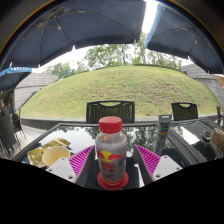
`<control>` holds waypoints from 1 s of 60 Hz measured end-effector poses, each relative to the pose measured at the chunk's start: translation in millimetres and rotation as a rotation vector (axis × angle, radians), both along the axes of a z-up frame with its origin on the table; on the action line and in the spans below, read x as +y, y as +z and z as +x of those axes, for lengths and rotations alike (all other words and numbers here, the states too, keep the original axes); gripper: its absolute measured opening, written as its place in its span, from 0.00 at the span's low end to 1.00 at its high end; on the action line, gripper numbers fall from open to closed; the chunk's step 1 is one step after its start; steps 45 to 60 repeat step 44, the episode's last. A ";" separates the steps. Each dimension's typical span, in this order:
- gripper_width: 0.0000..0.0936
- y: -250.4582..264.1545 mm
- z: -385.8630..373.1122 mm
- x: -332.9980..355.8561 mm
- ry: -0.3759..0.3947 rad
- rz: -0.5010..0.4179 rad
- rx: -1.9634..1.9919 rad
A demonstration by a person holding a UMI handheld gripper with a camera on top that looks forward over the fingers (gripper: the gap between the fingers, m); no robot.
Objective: Pour water
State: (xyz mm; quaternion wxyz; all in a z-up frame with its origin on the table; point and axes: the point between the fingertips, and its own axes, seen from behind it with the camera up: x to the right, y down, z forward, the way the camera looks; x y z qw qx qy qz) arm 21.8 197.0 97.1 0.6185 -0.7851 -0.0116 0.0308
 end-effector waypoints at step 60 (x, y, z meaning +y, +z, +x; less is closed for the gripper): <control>0.88 6.7 23.7 -257.5 0.054 -0.016 -0.208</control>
